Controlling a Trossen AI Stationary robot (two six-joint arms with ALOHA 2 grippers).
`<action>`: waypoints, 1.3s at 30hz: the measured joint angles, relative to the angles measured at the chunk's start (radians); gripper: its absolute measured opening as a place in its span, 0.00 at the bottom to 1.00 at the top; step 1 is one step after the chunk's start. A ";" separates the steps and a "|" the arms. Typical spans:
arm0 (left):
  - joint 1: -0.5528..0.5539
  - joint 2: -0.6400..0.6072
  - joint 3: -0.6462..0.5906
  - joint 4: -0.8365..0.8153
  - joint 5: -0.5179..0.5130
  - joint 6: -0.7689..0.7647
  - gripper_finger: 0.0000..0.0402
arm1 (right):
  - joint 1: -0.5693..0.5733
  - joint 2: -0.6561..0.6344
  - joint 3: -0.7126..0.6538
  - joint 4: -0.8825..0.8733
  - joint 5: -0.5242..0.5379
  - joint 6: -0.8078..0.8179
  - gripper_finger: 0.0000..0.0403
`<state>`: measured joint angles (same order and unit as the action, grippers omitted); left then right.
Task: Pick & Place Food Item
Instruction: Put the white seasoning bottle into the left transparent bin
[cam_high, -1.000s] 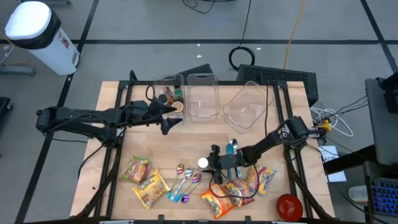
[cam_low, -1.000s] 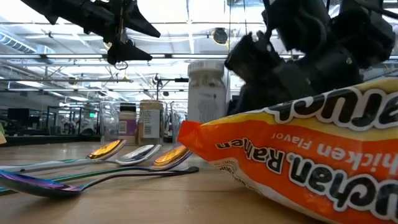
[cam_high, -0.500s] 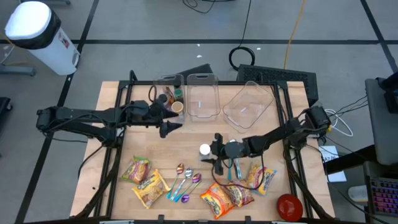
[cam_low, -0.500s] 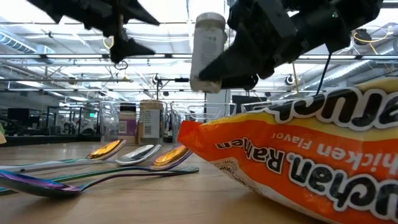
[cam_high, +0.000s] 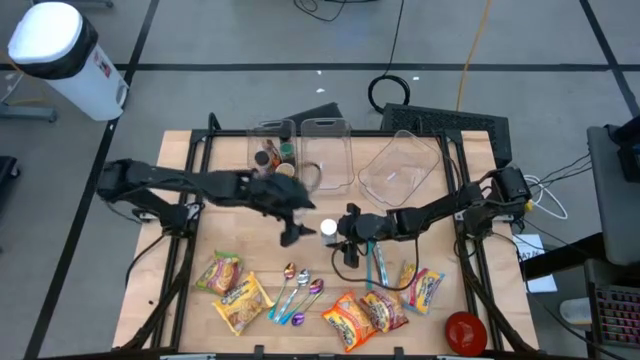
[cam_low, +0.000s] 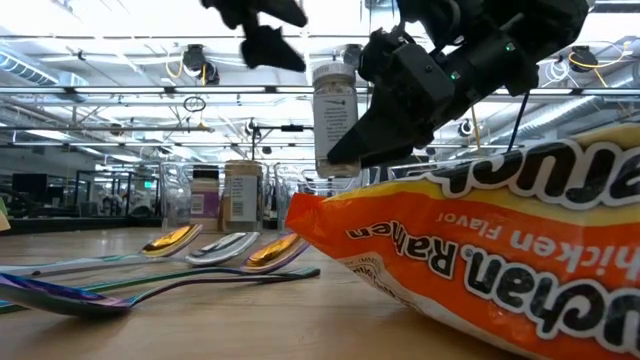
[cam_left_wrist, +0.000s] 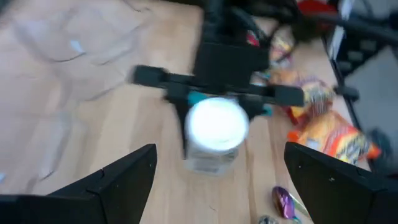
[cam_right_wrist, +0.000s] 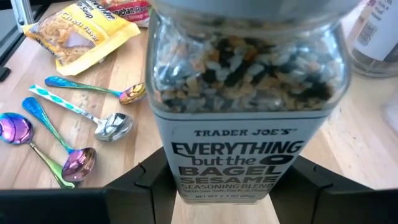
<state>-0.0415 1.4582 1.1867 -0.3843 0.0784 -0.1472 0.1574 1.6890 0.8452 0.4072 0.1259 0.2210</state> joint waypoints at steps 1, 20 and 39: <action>-0.012 0.027 0.025 -0.002 0.000 0.019 0.90 | 0.000 0.000 0.000 0.000 0.000 -0.001 0.46; -0.054 0.205 0.120 -0.016 -0.105 0.033 0.88 | 0.027 0.000 0.000 0.002 0.002 -0.035 0.46; -0.067 0.197 0.113 0.011 -0.122 0.043 0.51 | 0.027 0.000 0.000 0.006 0.008 -0.030 0.47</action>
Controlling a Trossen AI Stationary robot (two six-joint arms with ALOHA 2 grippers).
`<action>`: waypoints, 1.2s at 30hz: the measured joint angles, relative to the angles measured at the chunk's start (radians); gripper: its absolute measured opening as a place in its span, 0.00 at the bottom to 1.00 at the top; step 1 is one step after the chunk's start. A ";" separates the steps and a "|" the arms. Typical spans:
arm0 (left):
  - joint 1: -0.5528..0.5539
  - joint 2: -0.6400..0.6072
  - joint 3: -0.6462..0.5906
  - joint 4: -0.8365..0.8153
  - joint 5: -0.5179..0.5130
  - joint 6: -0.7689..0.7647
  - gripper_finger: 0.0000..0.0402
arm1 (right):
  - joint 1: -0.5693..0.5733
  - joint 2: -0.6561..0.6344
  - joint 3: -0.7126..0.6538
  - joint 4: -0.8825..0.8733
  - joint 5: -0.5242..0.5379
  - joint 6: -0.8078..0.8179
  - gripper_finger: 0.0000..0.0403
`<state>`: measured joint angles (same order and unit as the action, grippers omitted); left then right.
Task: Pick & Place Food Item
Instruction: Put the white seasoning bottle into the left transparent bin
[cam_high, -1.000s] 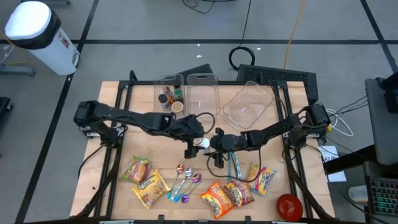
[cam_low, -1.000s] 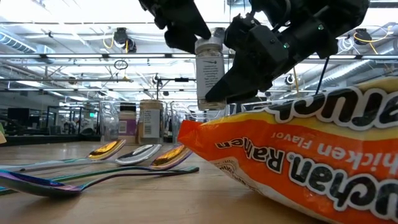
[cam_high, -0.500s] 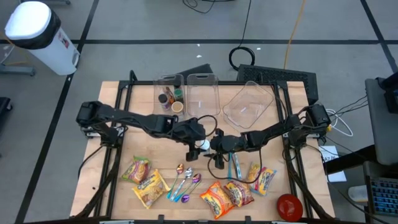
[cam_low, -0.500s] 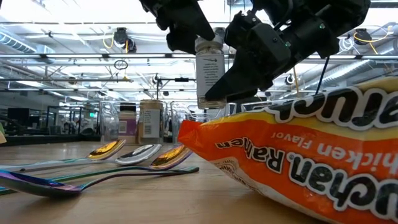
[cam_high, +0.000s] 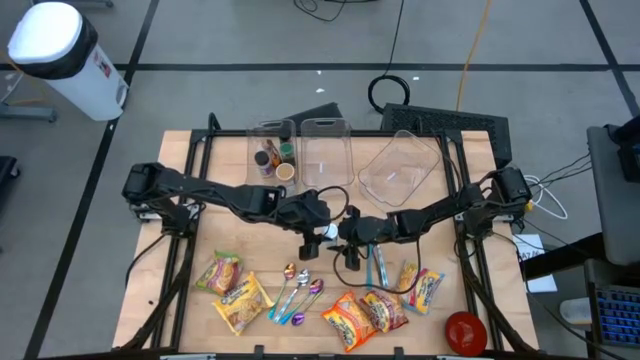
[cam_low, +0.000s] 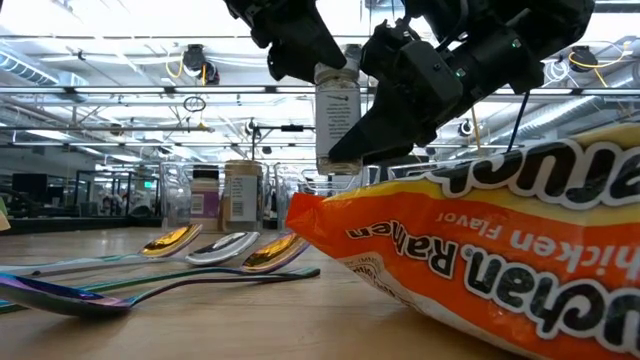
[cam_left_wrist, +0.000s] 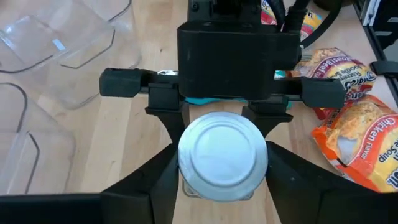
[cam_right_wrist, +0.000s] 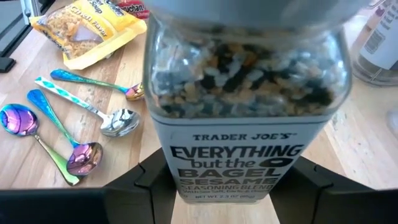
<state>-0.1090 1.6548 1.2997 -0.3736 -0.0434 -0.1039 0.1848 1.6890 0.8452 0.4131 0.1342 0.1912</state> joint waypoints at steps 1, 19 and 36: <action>-0.005 -0.006 0.000 -0.001 -0.007 0.006 0.51 | 0.000 0.000 0.000 0.002 0.001 0.005 0.50; -0.003 -0.382 0.000 -0.346 -0.326 0.021 0.51 | 0.003 -0.065 0.000 -0.108 -0.089 0.085 0.83; 0.294 -0.695 -0.327 -0.316 -0.381 -0.055 0.51 | 0.003 -0.066 0.000 -0.109 -0.084 0.085 0.81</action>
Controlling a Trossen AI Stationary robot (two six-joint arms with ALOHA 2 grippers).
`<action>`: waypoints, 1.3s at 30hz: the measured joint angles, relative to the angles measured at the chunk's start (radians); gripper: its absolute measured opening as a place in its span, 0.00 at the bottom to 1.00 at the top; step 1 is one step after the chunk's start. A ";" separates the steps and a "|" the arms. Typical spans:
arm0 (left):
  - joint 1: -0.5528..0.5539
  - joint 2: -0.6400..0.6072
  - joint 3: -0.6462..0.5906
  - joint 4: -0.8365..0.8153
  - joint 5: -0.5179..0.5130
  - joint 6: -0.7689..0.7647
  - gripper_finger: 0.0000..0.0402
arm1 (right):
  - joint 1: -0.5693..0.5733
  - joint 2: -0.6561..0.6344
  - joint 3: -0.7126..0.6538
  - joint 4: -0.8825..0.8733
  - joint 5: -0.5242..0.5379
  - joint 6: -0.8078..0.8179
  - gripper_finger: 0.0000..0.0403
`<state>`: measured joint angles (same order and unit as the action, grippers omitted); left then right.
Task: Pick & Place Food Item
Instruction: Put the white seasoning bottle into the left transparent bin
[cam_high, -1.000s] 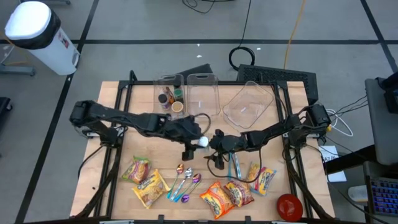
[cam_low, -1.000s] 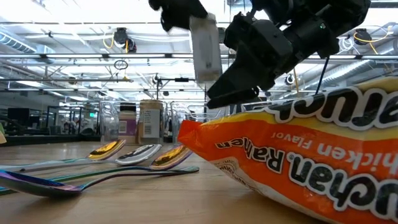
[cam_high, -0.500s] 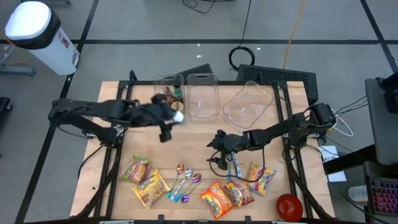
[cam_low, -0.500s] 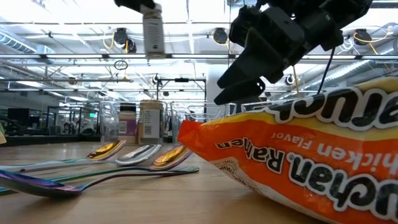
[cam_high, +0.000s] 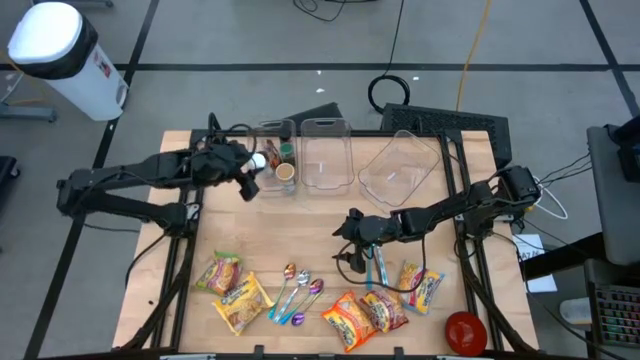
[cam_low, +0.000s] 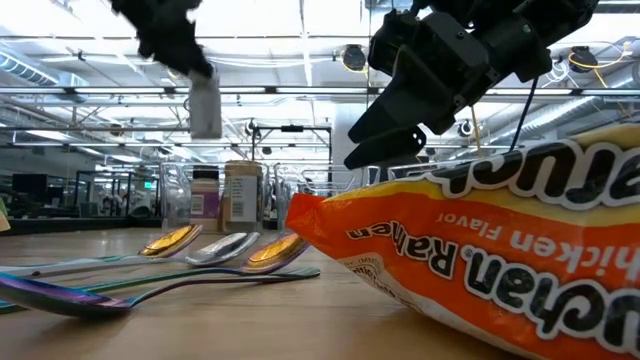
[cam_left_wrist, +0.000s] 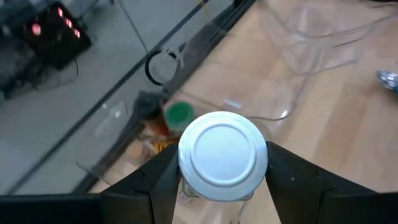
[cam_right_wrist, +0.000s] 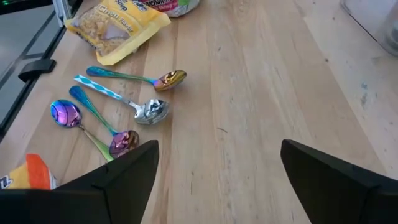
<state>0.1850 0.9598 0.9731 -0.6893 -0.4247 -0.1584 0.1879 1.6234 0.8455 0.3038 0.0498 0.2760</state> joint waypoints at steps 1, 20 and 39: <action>0.030 -0.014 -0.039 0.029 0.025 -0.003 0.51 | 0.000 0.000 0.000 0.000 0.000 0.000 0.81; 0.262 0.045 -0.401 0.382 0.259 -0.082 0.53 | -0.001 0.000 0.000 0.005 0.001 0.000 0.82; 0.262 0.176 -0.403 0.460 0.266 -0.079 0.67 | -0.001 0.001 0.000 0.004 0.001 -0.003 0.82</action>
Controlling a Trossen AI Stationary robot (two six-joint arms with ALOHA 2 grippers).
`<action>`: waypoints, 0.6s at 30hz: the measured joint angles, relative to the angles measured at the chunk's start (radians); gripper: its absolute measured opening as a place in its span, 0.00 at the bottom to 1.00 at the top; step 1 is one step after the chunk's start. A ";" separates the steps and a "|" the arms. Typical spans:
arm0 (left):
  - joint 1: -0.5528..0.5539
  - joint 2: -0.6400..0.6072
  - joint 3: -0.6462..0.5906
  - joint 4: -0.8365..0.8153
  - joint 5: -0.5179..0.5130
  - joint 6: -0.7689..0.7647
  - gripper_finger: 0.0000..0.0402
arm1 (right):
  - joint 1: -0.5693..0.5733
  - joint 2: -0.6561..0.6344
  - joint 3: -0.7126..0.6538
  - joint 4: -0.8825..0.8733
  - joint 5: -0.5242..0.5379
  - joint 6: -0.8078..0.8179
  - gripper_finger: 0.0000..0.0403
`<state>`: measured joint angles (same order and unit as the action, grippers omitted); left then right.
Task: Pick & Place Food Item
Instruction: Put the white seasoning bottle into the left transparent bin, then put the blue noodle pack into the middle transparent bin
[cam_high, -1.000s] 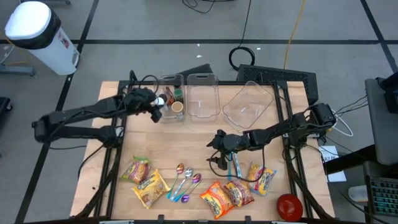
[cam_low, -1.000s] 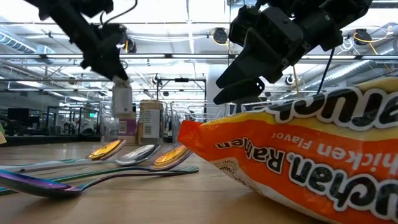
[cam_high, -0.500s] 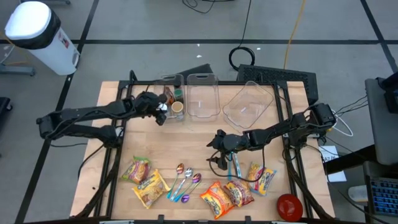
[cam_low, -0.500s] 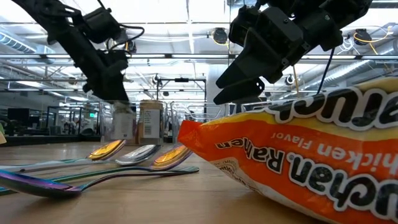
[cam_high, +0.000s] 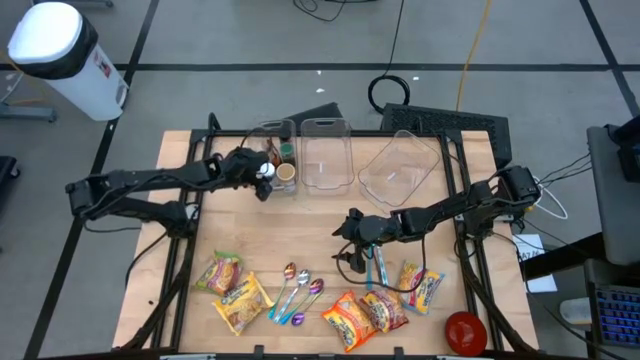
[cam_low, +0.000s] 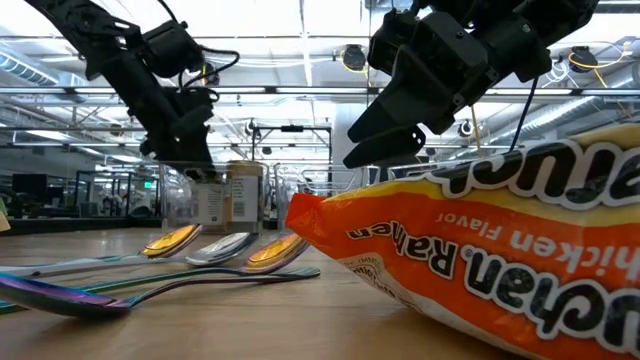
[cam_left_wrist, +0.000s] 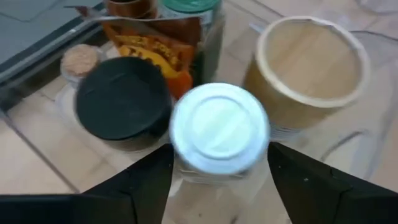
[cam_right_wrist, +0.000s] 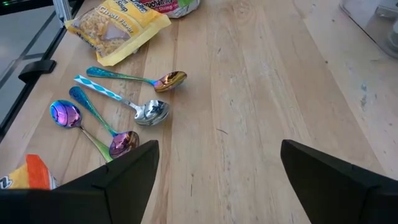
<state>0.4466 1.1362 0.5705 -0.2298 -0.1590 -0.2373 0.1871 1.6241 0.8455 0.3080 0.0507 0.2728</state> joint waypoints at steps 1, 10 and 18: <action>0.000 -0.011 0.000 -0.003 0.005 0.001 0.68 | 0.000 0.000 0.000 0.000 0.000 0.000 0.82; 0.000 -0.162 0.000 -0.030 0.006 -0.008 0.71 | 0.000 0.000 0.000 -0.001 -0.001 0.002 0.82; 0.000 -0.368 0.001 -0.027 0.068 -0.039 0.67 | 0.011 -0.151 -0.005 -0.065 -0.237 0.083 0.82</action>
<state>0.4465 0.7683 0.5712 -0.2568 -0.0912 -0.2763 0.1979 1.4736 0.8405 0.2430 -0.1864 0.3553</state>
